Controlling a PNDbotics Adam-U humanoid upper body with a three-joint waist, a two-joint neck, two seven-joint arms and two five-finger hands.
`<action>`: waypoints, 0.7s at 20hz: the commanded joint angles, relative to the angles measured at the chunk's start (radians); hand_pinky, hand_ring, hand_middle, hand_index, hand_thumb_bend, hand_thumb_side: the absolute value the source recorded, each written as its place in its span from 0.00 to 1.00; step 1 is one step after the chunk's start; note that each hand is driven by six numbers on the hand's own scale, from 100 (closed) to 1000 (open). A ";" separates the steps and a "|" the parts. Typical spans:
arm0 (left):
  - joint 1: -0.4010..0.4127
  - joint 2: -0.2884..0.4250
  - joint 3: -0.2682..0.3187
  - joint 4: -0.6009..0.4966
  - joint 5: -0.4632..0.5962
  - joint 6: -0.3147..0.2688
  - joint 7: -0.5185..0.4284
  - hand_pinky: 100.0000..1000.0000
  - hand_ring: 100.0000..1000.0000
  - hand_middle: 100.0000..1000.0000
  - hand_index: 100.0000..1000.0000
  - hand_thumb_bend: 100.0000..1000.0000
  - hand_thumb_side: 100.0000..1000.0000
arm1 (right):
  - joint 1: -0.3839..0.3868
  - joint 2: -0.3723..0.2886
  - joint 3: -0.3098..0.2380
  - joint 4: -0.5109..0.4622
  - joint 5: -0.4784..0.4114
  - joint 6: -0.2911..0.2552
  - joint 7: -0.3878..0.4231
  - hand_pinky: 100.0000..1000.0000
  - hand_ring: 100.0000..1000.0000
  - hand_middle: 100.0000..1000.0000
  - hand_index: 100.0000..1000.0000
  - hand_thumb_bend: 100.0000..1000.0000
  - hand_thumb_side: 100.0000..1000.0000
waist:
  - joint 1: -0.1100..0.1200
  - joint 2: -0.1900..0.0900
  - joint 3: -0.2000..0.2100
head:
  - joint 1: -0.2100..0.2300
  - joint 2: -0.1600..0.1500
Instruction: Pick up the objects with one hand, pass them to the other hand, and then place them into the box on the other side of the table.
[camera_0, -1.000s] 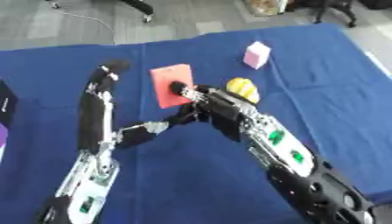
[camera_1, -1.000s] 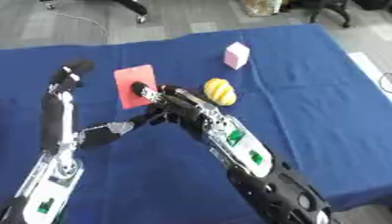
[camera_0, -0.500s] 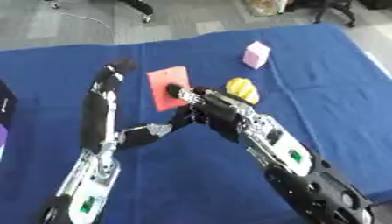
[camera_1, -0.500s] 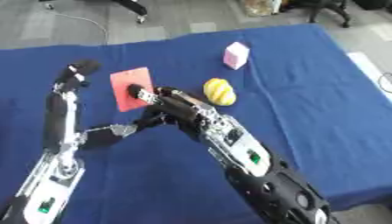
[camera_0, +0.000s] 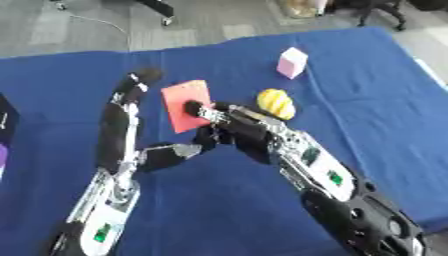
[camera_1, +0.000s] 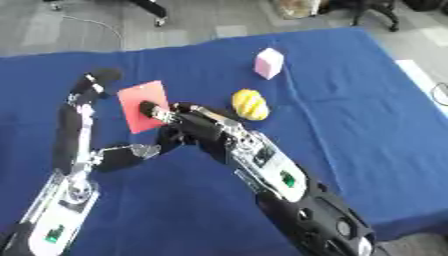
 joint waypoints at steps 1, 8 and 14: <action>-0.019 0.002 -0.003 -0.017 -0.005 0.010 0.008 0.57 0.78 0.71 0.78 1.00 0.25 | -0.015 -0.016 -0.001 -0.020 0.005 0.000 0.013 0.65 0.56 0.38 0.38 0.00 0.49 | -0.013 -0.017 0.000 | -0.002 -0.002; -0.019 0.002 -0.005 -0.021 -0.020 0.028 0.016 0.56 0.77 0.71 0.77 0.98 0.21 | -0.013 -0.017 0.002 -0.024 0.007 0.001 0.021 0.65 0.56 0.38 0.38 0.00 0.49 | -0.013 -0.017 -0.001 | -0.003 -0.002; -0.020 0.003 -0.008 -0.023 -0.037 0.030 0.003 0.57 0.77 0.70 0.74 0.92 0.13 | -0.013 -0.019 0.004 -0.028 0.008 0.001 0.027 0.65 0.56 0.38 0.38 0.00 0.49 | -0.013 -0.017 -0.002 | -0.005 -0.002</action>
